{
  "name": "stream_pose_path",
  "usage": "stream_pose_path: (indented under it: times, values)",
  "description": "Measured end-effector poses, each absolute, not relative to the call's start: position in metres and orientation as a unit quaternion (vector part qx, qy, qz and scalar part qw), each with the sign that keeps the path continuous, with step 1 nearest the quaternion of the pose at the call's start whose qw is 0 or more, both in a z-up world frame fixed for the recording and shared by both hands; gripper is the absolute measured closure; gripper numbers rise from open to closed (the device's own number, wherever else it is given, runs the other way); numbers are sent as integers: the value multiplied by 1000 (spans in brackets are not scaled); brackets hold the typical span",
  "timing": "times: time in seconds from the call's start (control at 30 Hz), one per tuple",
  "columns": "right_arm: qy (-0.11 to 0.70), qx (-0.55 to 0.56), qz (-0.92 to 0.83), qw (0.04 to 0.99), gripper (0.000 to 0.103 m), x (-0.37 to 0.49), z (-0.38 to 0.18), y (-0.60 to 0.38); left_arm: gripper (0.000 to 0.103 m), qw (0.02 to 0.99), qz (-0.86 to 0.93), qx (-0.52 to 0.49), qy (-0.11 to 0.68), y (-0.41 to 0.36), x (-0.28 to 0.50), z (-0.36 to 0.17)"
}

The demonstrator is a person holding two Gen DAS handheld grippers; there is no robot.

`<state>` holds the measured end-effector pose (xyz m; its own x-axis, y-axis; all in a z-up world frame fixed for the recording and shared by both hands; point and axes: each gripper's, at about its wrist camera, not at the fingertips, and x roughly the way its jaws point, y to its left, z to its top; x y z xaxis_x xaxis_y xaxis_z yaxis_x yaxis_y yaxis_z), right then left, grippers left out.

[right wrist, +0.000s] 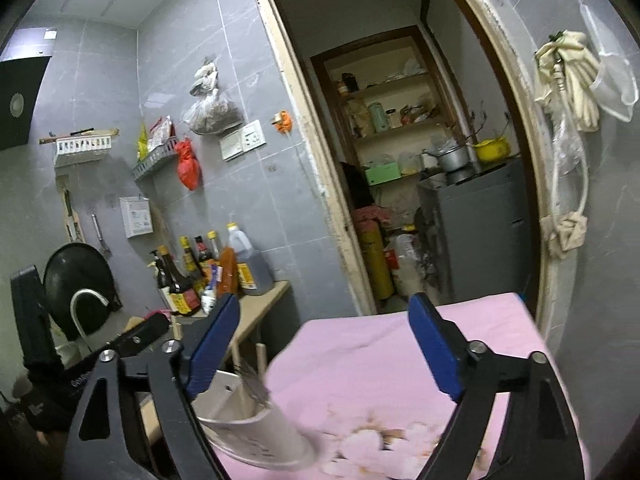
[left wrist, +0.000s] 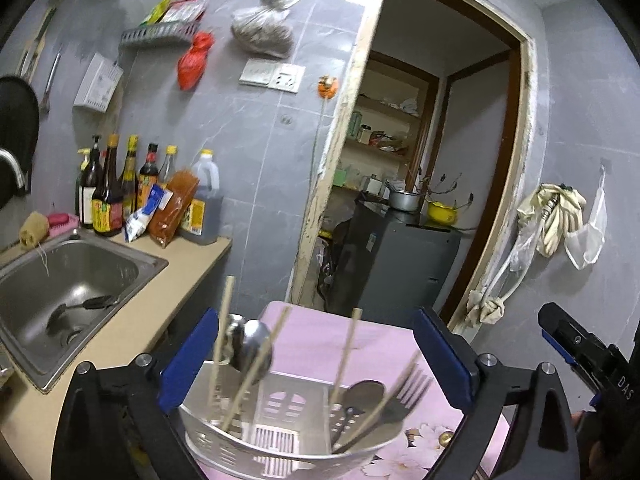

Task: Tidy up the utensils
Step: 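Withdraw both open tools back to the gold spoon and silver knife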

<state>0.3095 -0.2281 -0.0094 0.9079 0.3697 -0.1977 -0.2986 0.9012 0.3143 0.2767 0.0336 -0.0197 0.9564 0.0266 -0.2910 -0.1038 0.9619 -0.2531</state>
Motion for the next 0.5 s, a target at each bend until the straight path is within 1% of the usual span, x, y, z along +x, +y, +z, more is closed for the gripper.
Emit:
stream_pose_path:
  times: [0.17,0.5]
  values:
    - [136,119,146,973,9,301,-10,-264,3,983,25,-114,144,4,272,-18]
    - [177,104,78,976,9,300,-37,-344,3,981,-17,-92,172,-63,270,-36]
